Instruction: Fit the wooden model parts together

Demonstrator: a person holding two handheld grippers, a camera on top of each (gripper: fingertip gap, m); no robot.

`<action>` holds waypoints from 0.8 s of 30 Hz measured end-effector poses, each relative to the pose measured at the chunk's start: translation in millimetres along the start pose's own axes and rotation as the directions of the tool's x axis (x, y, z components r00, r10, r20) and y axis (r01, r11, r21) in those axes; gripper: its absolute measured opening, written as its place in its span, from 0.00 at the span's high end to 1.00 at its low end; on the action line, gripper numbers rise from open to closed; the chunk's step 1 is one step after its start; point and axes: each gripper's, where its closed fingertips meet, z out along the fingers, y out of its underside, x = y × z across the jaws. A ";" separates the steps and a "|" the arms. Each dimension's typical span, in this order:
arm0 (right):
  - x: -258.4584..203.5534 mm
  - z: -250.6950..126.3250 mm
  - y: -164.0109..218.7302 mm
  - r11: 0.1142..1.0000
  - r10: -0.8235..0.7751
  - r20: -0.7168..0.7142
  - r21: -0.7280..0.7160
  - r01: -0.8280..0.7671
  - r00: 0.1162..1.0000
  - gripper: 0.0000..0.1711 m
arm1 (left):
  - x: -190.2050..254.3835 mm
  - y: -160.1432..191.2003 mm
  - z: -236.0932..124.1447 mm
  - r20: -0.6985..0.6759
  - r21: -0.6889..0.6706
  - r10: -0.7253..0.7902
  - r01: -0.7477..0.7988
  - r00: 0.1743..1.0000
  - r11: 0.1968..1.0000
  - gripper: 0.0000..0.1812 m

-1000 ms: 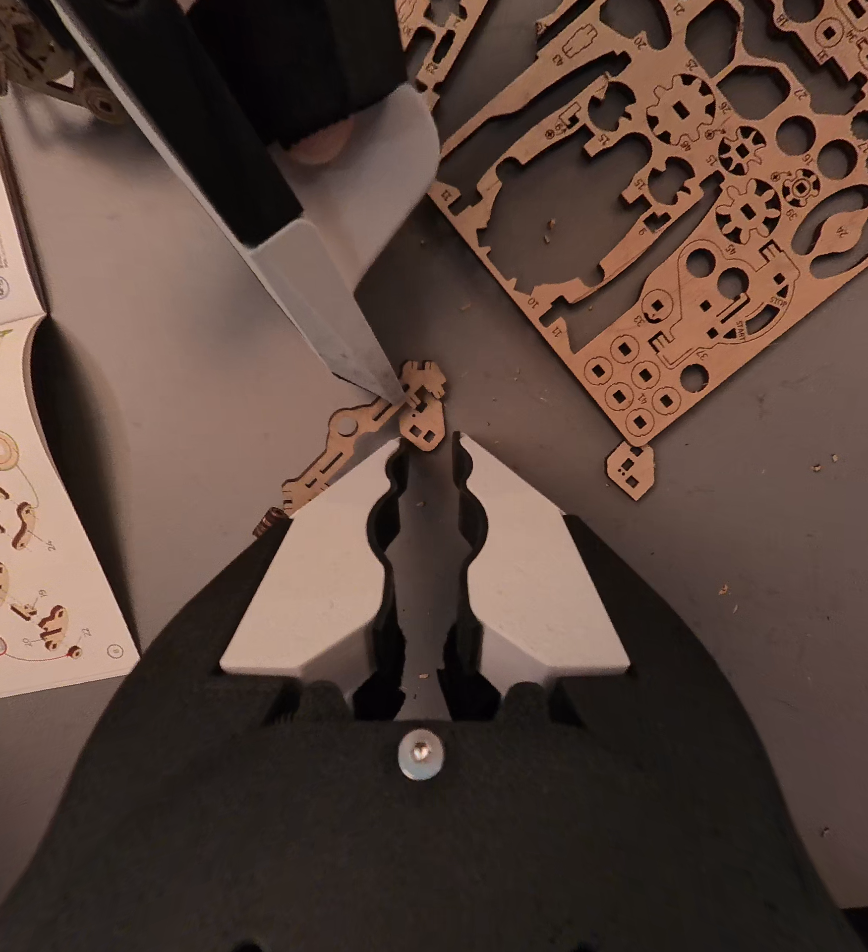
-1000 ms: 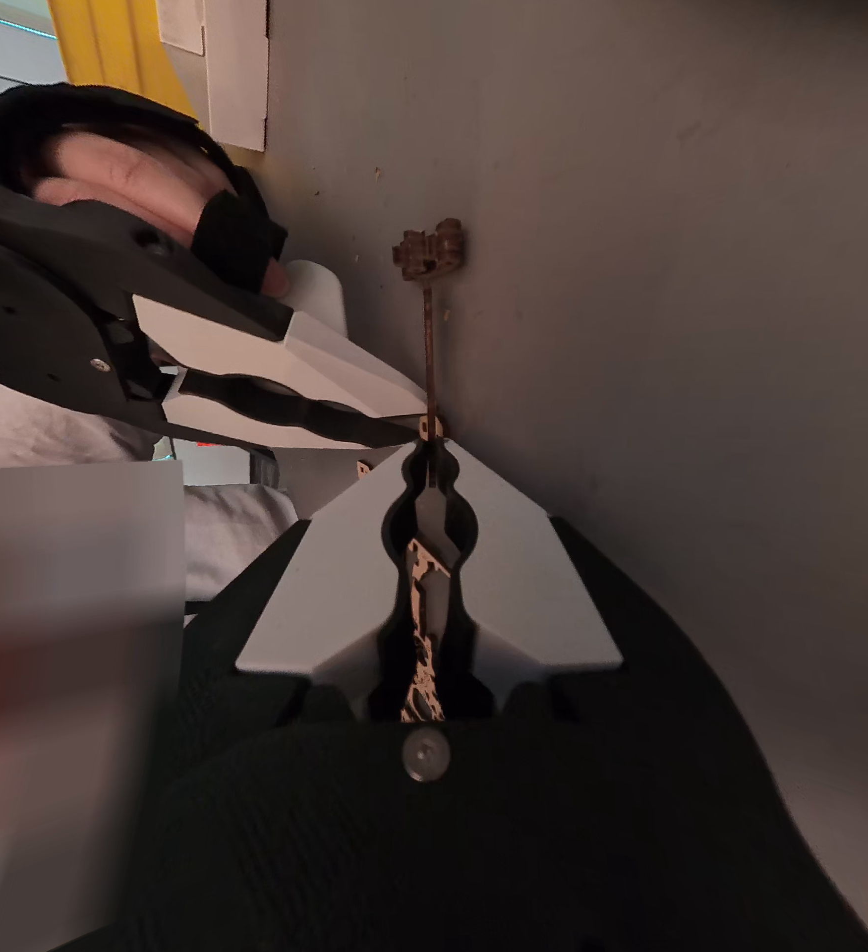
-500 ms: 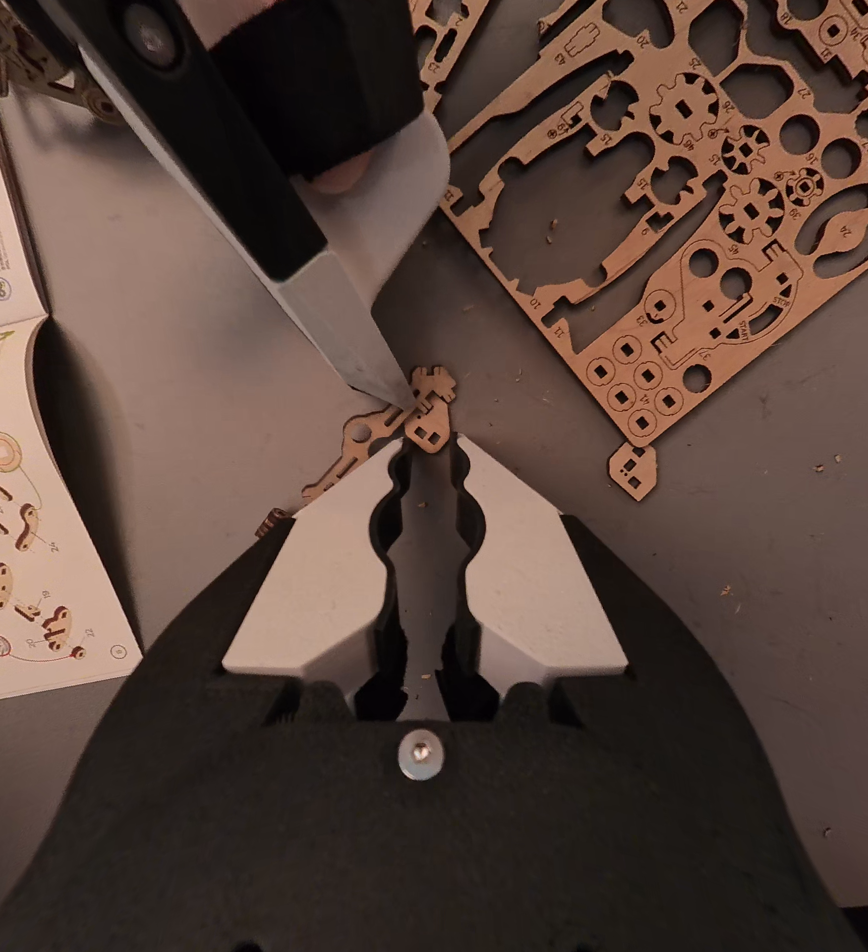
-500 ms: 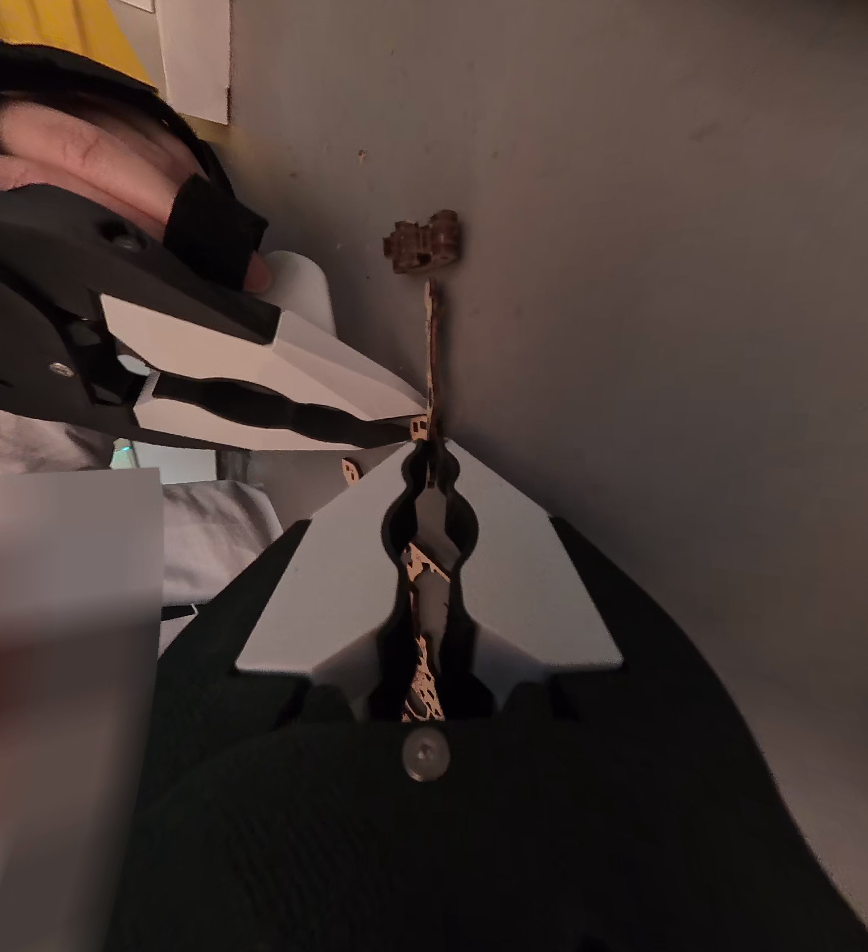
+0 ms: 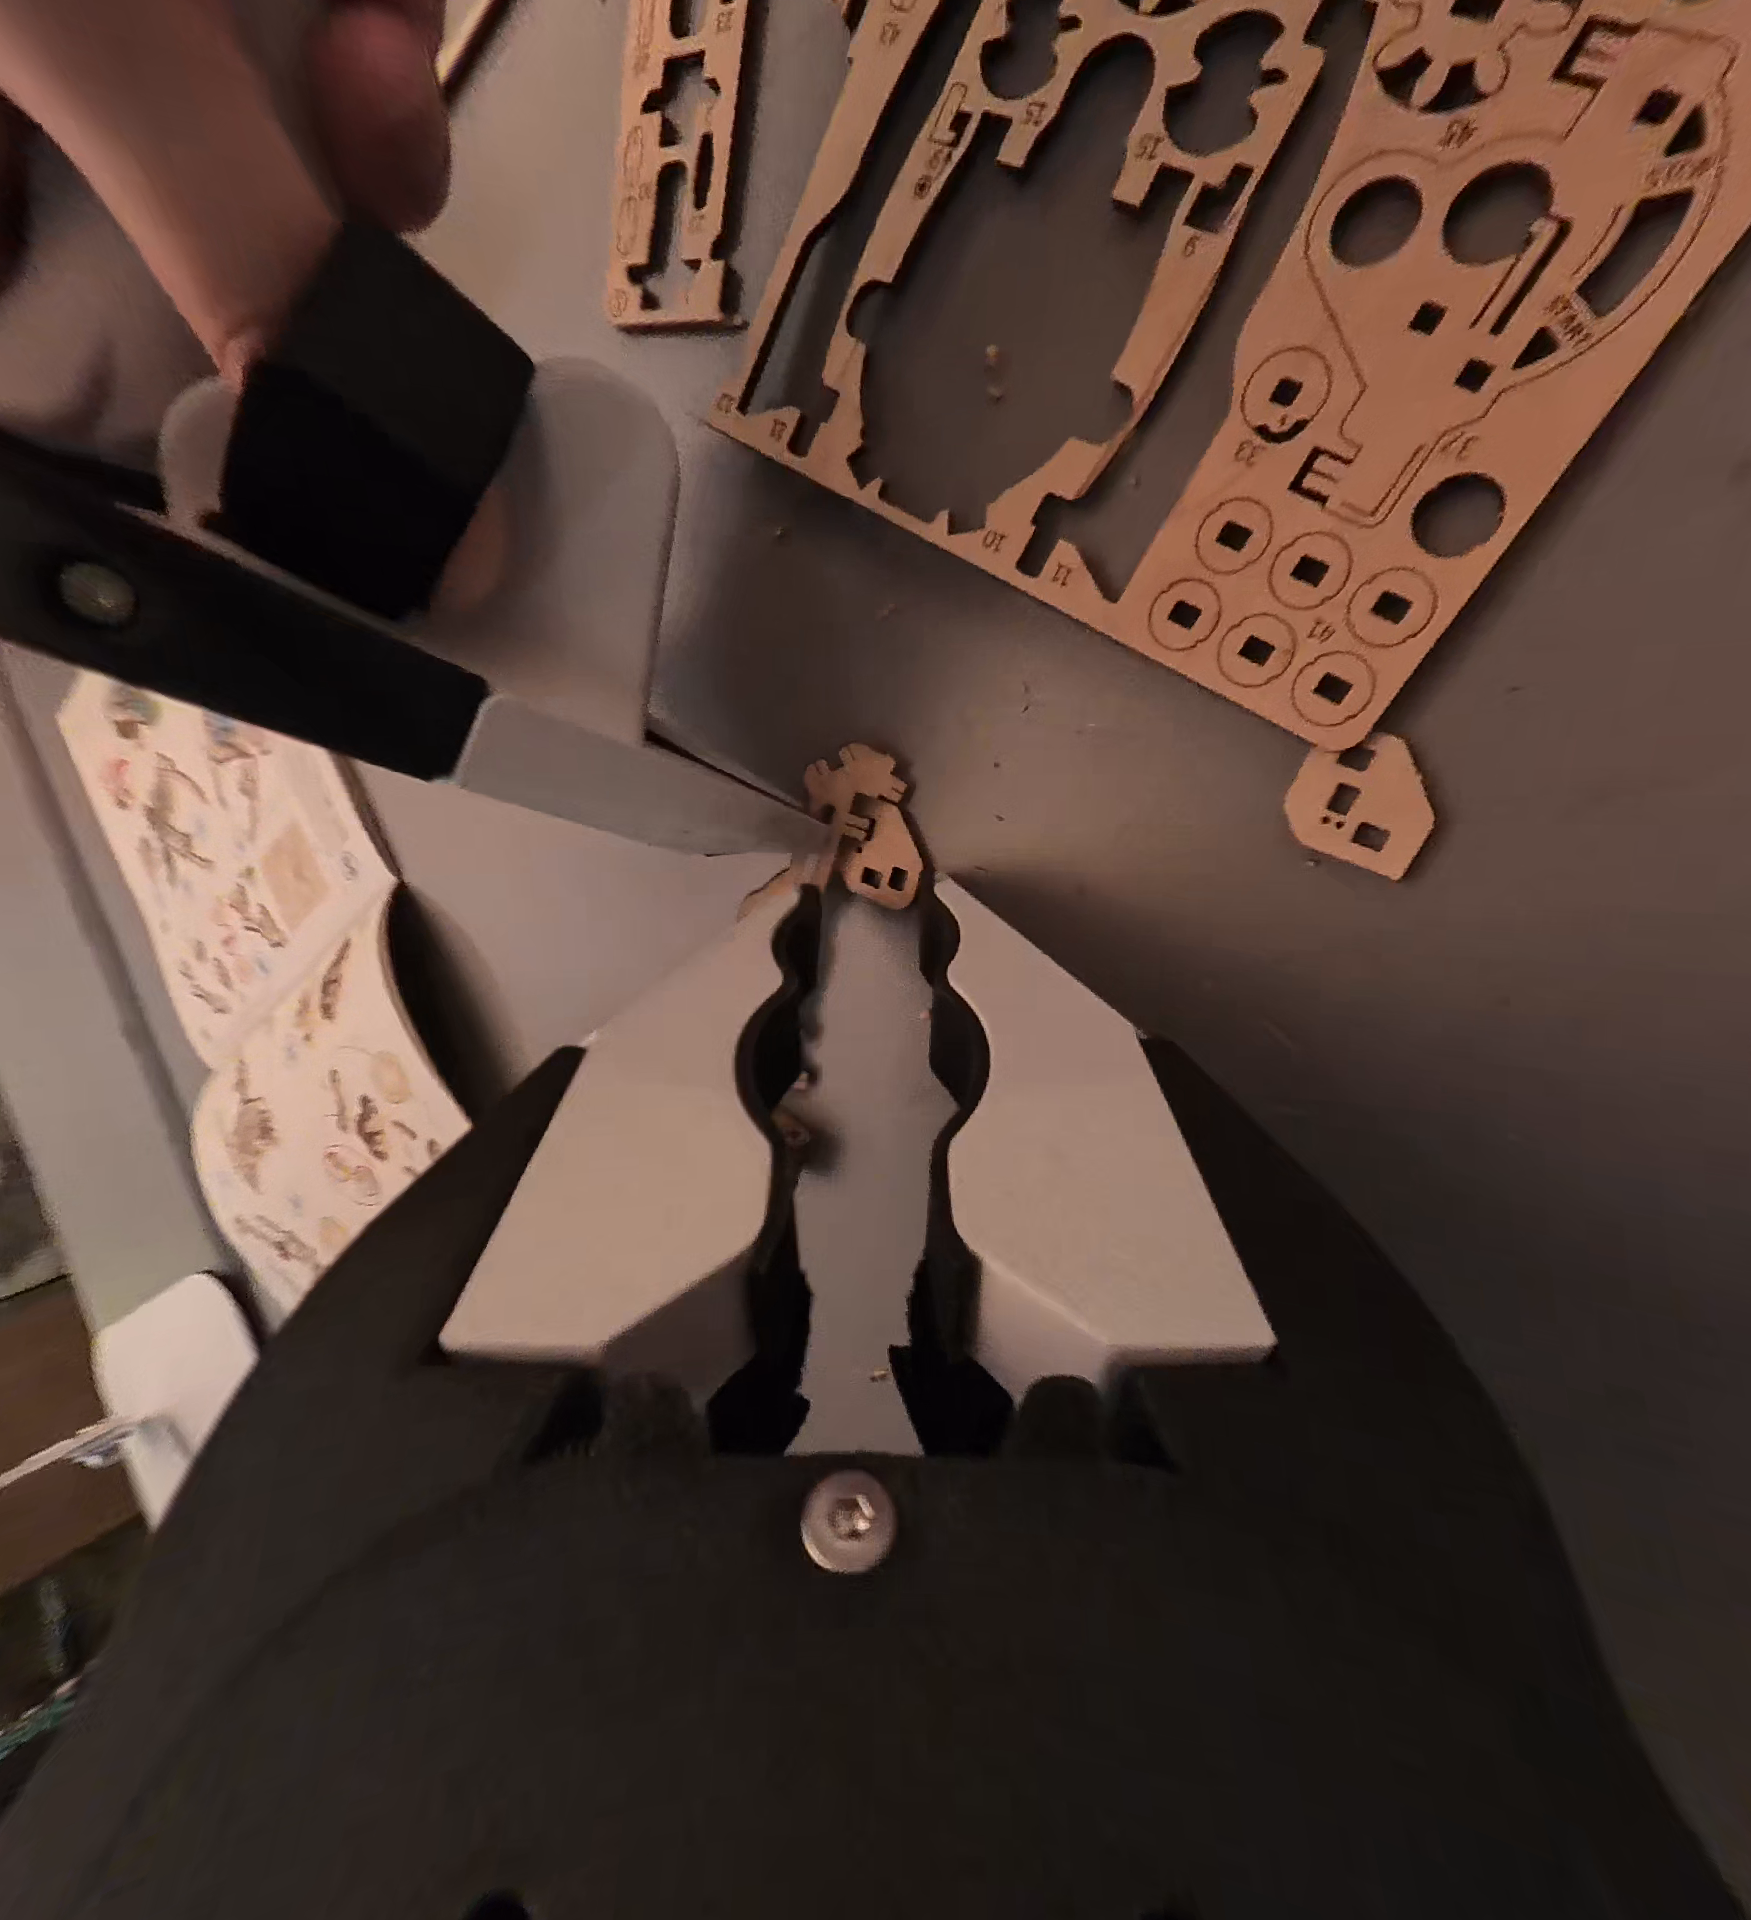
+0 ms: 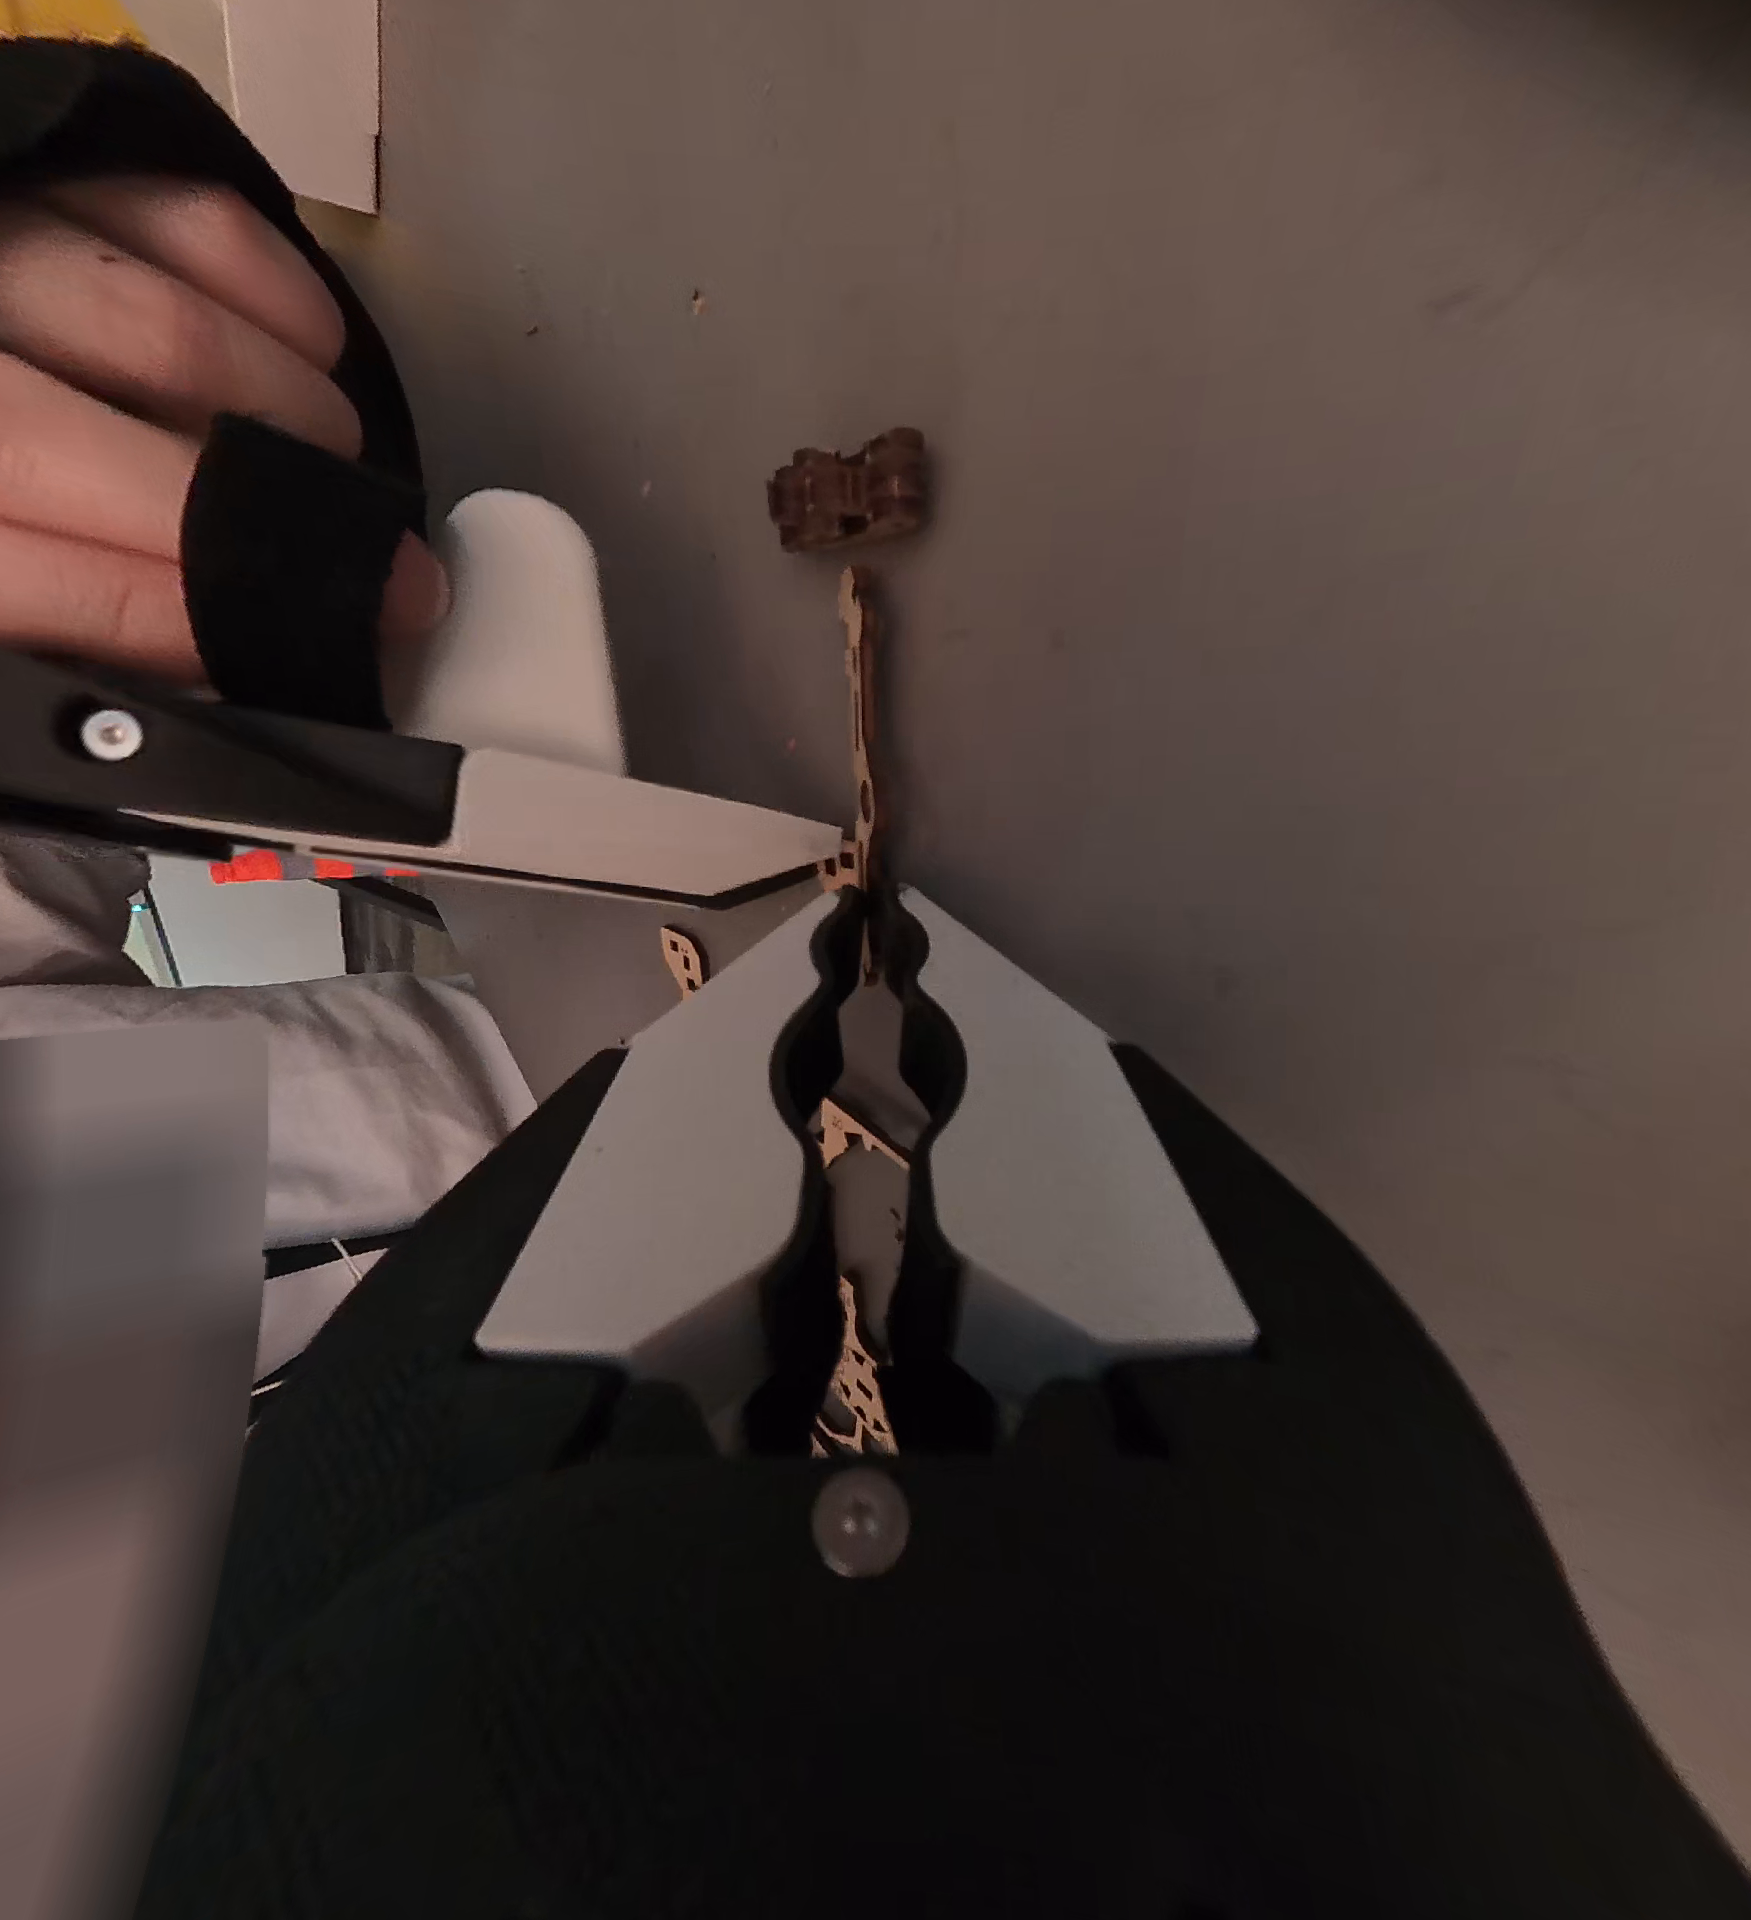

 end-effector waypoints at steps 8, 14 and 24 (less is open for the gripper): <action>6.1 -3.9 0.3 1.000 0.016 0.012 0.014 -0.016 1.000 0.98 | -9.2 6.1 4.5 0.251 -0.075 0.261 -0.250 0.932 0.965 0.98; 7.3 -5.0 0.5 0.998 0.046 0.061 0.040 -0.048 0.997 0.98 | -13.0 8.6 7.5 0.309 -0.080 0.265 -0.253 0.913 0.964 1.00; 4.5 -3.9 4.1 0.999 -0.003 0.084 0.041 -0.001 0.996 0.98 | 1.8 -3.9 2.2 -0.102 0.078 -0.281 0.289 0.954 0.954 0.89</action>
